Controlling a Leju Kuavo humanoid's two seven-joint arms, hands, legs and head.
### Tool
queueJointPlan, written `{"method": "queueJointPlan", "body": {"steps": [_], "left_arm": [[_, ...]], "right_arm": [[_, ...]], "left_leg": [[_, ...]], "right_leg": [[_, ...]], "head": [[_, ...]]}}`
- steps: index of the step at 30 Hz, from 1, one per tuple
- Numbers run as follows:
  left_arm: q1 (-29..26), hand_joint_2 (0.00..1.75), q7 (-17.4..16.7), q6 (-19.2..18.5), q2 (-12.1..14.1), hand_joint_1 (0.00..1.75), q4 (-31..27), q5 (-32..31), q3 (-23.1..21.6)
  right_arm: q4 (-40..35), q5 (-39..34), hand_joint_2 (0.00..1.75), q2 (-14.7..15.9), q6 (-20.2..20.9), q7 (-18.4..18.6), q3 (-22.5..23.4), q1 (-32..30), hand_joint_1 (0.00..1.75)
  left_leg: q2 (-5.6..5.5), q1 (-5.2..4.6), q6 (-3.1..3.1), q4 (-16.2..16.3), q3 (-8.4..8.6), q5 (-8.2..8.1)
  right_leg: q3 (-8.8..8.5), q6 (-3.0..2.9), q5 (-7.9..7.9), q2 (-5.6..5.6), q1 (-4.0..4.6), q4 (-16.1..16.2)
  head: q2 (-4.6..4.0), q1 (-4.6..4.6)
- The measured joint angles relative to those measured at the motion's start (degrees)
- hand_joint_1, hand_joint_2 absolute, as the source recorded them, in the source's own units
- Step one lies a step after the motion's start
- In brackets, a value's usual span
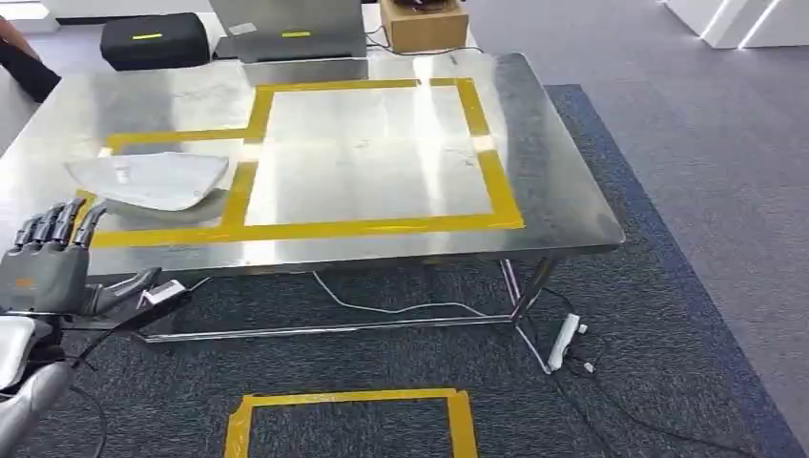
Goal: Take the parts from the cabinet and place them on the table.
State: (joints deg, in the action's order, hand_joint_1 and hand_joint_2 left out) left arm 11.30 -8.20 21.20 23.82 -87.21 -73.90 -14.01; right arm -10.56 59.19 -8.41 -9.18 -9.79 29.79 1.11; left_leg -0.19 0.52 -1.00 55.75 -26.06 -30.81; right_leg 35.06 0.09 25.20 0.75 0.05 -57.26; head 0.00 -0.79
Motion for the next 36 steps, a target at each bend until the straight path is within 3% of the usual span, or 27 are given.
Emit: {"method": "queueJointPlan", "body": {"steps": [3,4,5,6,8,9,10,11,12,13,14,15,16,19,20,21,22,24,25,27,28,29,30,31,34,35,36], "left_arm": [[-0.59,0.0,-0.02,0.09,0.13,0.0,-0.22,0.0,0.55],[-0.94,0.0,-0.02,0.13,0.11,0.0,-0.24,0.0,0.77],[-1.1,0.0,0.0,0.17,0.13,0.0,-0.29,0.0,0.92],[-1.37,0.0,-0.02,0.24,0.11,0.0,-0.37,0.0,1.1],[-2.37,0.0,-0.35,0.26,0.15,0.0,-0.48,0.0,1.34],[-3.24,0.0,-0.59,0.33,0.17,0.0,-0.53,0.02,1.69],[-4.44,0.0,-0.9,0.59,0.24,0.0,-0.81,0.15,2.32],[-5.7,0.0,-0.96,1.02,0.41,0.0,-1.18,0.59,3.01],[-6.93,0.0,-0.83,1.48,0.48,0.0,-1.49,1.02,3.87],[-7.75,0.0,-0.33,1.75,0.46,0.0,-1.75,1.74,4.52],[-8.75,0.0,0.39,1.77,0.39,0.0,-1.97,2.77,5.13],[-9.92,0.0,1.33,1.55,0.09,0.0,-2.19,4.66,5.92],[-11.12,0.0,2.04,1.27,-0.4,0.0,-2.19,6.65,6.61],[-14.24,0.0,5.42,-0.07,-3.3,0.0,-1.38,15.02,7.7],[-15.28,0.0,7.86,-0.02,-4.88,0.0,0.58,19.32,8.09],[-15.74,0.0,9.57,0.48,-6.11,0.0,2.76,21.67,8.29],[-16.52,0.0,10.54,0.77,-7.5,0.0,4.66,22.62,8.26],[-17.47,0.0,11.17,1.03,-9.32,0.0,7.01,23.1,8.31],[-17.6,0.0,11.26,1.05,-9.79,0.0,7.99,23.36,8.31],[-17.75,0.0,10.84,-0.31,-10.84,0.0,9.36,24.83,8.53],[-17.71,0.0,10.82,-1.65,-11.48,0.0,10.17,26.08,8.79],[-17.7,0.0,11.48,-2.19,-12.27,0.0,11.65,27.77,9.1],[-17.41,0.0,12.91,-2.14,-13.54,0.0,13.99,29.65,9.51],[-17.16,0.0,14.04,-2.14,-14.67,0.0,16.12,31.0,9.73],[-16.07,0.0,18.22,-2.18,-18.16,0.0,27.27,35.31,9.88],[-15.49,0.0,19.64,-2.19,-19.55,0.0,31.09,36.47,9.88],[-14.4,0.0,21.01,-2.54,-20.79,0.0,35.4,37.66,9.93]], "right_arm": [[0.0,0.17,0.0,0.0,0.15,0.17,0.0,-0.05,0.0],[0.02,0.2,0.0,0.02,0.22,0.35,0.0,-0.19,0.0],[0.0,0.24,0.0,0.02,0.22,0.46,0.0,-0.17,0.0],[0.02,0.28,0.0,0.0,0.24,0.55,0.0,-0.14,0.0],[0.0,0.83,0.0,0.0,0.33,0.83,0.0,-0.18,0.0],[0.0,1.18,0.0,0.0,0.33,1.14,-0.04,-0.13,0.0],[0.0,1.62,0.0,0.0,0.33,1.44,-0.09,-0.11,0.0],[0.0,1.7,0.0,-0.02,0.22,1.9,-0.11,-0.12,0.0],[0.0,1.71,0.0,-0.28,-0.13,2.25,-0.13,-0.16,0.0],[0.0,1.7,0.0,-0.52,-0.5,2.55,-0.13,-0.14,0.0],[0.0,1.7,0.0,-0.72,-0.66,2.84,-0.13,0.01,0.0],[0.0,1.66,0.0,-0.72,-0.55,3.1,-0.11,0.21,0.0],[0.02,1.44,0.0,-0.72,-0.33,3.24,-0.11,0.39,0.0],[0.0,0.02,0.0,-0.7,0.59,4.31,0.04,0.42,0.0],[0.02,-0.55,0.0,-0.68,0.98,4.74,0.18,0.49,0.0],[0.0,-0.74,0.0,-0.68,1.14,4.96,0.33,0.54,0.0],[0.0,-0.9,0.0,-0.68,1.2,5.07,0.46,0.63,0.0],[0.0,-0.96,0.0,-0.68,1.35,5.22,0.55,0.58,0.0],[0.0,-0.98,0.0,-0.66,1.35,5.22,0.61,0.57,0.0],[0.0,-1.2,0.0,-0.66,1.38,5.4,0.96,0.65,0.0],[0.0,-1.55,0.0,-0.66,1.42,5.66,1.09,0.68,0.0],[0.0,-1.73,0.0,-0.66,1.44,5.95,1.29,0.72,0.0],[-0.04,-1.94,0.0,-0.63,1.44,6.21,1.51,0.74,0.0],[-0.04,-2.14,0.0,-0.63,1.46,6.34,1.64,0.76,0.0],[-0.04,-3.28,0.0,-0.61,1.49,7.49,2.75,0.83,0.0],[-0.02,-3.67,0.0,-0.57,1.49,7.98,3.04,0.77,0.0],[-0.02,-4.26,0.0,-0.44,1.46,8.75,3.52,0.79,0.0]], "left_leg": [[0.04,-0.39,1.02,0.35,-0.92,0.44],[0.29,0.12,1.71,-0.19,-1.71,1.32],[0.45,0.06,2.13,-0.1,-2.33,1.95],[0.49,0.05,2.66,-0.1,-3.09,2.48],[0.48,-0.09,2.83,-0.01,-4.73,3.79],[0.51,-0.16,2.84,0.02,-5.52,4.39],[0.64,-0.21,2.76,0.04,-6.27,4.96],[0.73,-0.24,2.68,0.1,-6.94,5.46],[0.77,-0.27,2.57,0.2,-7.59,5.98],[0.72,-0.33,2.43,0.35,-8.14,6.41],[0.67,-0.28,2.29,0.53,-8.59,6.82],[0.63,-0.61,1.98,0.76,-9.02,7.09],[0.71,-0.61,1.64,0.79,-9.26,7.77],[0.58,-0.62,0.86,0.44,-9.81,9.41],[0.49,-0.47,0.49,0.77,-10.06,8.03],[0.47,-0.46,0.19,2.23,-10.69,5.61],[0.48,-0.16,-0.12,6.79,-12.1,1.43],[0.46,0.13,-0.56,15.98,-14.29,-3.72],[0.47,0.21,-0.72,18.66,-14.42,-3.87],[0.47,0.45,-0.95,17.56,-11.84,-0.04],[0.47,0.58,-0.99,14.29,-9.14,2.06],[0.47,0.74,-0.98,8.9,-5.13,2.91],[0.45,0.76,-0.91,3.48,-1.59,0.72],[0.22,0.39,-0.31,0.44,0.14,-0.32],[0.25,-0.09,1.18,0.39,-0.77,0.14],[0.52,0.24,1.85,0.16,-1.5,0.8],[0.61,0.14,2.45,0.22,-2.26,1.43]], "right_leg": [[0.44,1.1,-1.52,0.06,-0.19,0.23],[1.0,1.46,-1.49,-0.2,-0.16,0.04],[1.77,1.77,0.89,-0.47,-0.23,-1.1],[3.08,2.01,4.42,-0.57,-0.23,-3.97],[5.31,2.35,10.58,-0.58,-0.26,-13.26],[5.95,2.44,11.58,-0.58,-0.25,-16.9],[5.69,2.46,10.83,-0.58,-0.25,-18.45],[4.27,2.39,8.96,-0.57,-0.24,-17.78],[1.5,2.19,6.38,-0.58,-0.24,-14.57],[-1.65,1.84,4.86,-0.64,-0.2,-10.2],[-5.96,1.28,4.6,-0.99,-0.12,-4.09],[-9.77,0.92,5.65,-1.15,0.11,0.92],[-10.42,0.95,6.27,-1.13,-0.05,2.76],[-9.38,0.64,5.65,-1.19,-0.01,3.17],[-9.26,-0.35,4.78,-0.72,-0.43,3.41],[-8.34,-0.81,4.44,-0.7,-0.42,3.39],[-7.55,-1.15,3.76,-0.61,-0.36,3.16],[-5.52,-1.29,2.57,-0.37,-0.17,2.56],[-4.47,-1.23,2.01,-0.2,-0.15,2.28],[-2.23,-0.88,0.94,0.03,-0.21,1.58],[-1.27,-0.62,0.51,0.09,-0.3,1.16],[-0.44,-0.21,0.14,0.08,-0.39,0.64],[0.15,0.22,-0.13,0.08,-0.22,0.24],[0.39,0.57,-0.45,0.12,-0.2,-0.08],[0.65,1.79,-2.14,0.21,-0.47,0.36],[1.0,2.11,-1.52,0.09,-0.73,0.14],[1.93,2.42,1.36,-0.17,-0.78,-1.26]], "head": [[0.0,-0.24],[0.0,-0.15],[0.0,-0.22],[0.0,-0.52],[0.0,-0.63],[0.0,-0.7],[0.0,-0.72],[0.0,-0.74],[0.0,-0.72],[0.0,-0.74],[0.0,-0.76],[0.0,-0.81],[0.02,-0.61],[0.0,-0.63],[0.0,-0.52],[0.0,-0.2],[0.0,0.24],[0.0,0.29],[0.0,0.29],[0.0,0.33],[0.0,0.31],[0.0,0.35],[0.0,0.39],[0.0,0.42],[0.0,0.46],[-0.02,0.48],[0.0,0.44]]}}
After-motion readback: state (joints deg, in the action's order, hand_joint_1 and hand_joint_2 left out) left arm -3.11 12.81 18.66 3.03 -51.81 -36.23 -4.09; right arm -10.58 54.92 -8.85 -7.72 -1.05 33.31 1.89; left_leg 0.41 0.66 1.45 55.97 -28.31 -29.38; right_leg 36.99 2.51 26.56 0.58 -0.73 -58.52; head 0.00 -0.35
